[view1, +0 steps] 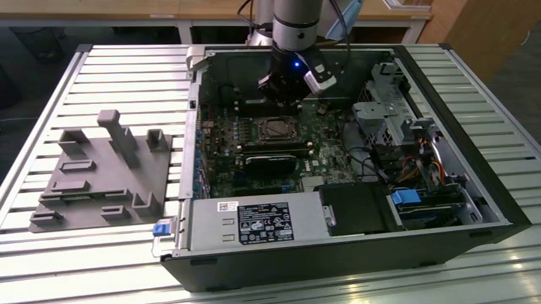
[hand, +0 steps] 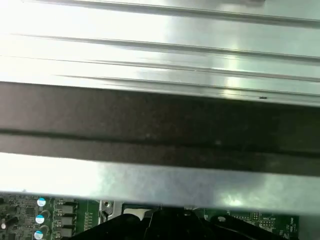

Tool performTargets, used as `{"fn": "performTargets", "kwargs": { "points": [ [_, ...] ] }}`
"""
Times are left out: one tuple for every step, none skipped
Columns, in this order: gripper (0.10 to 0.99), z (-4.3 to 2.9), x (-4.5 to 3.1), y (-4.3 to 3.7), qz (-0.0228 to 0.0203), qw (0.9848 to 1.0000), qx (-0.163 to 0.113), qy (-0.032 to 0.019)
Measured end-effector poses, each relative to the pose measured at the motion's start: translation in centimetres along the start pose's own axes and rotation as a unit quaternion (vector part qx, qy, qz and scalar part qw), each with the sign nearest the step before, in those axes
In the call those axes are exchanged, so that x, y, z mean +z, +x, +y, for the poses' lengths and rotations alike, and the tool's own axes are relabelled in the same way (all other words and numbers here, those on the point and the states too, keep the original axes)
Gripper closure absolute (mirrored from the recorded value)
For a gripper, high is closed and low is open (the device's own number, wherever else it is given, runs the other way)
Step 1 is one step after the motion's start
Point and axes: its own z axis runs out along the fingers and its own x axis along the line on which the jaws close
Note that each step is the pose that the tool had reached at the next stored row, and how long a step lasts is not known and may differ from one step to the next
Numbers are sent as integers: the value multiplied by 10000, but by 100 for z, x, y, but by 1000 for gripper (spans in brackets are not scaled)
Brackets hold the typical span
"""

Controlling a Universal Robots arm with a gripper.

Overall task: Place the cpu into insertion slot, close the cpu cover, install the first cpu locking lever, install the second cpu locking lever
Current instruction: 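Install the first cpu locking lever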

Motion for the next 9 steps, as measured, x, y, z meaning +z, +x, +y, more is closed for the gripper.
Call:
{"fn": "performTargets", "kwargs": {
  "points": [
    [969, 0, -8, 0, 0, 10000, 0, 0],
    [969, 1, -11, 0, 0, 10000, 0, 0],
    [969, 0, -11, 0, -1, 10000, 0, -1],
    [969, -1, -11, 0, -1, 10000, 0, -1],
    [969, -3, -11, 0, 0, 10000, 0, -1],
    [969, -4, -11, 0, -1, 10000, 0, -1],
    [969, -5, -12, 0, 0, 10000, 0, 0],
    [969, -7, -12, -1, 0, 10000, 0, -1],
    [969, -10, -12, -1, 0, 10000, 0, 0]
  ]
}}
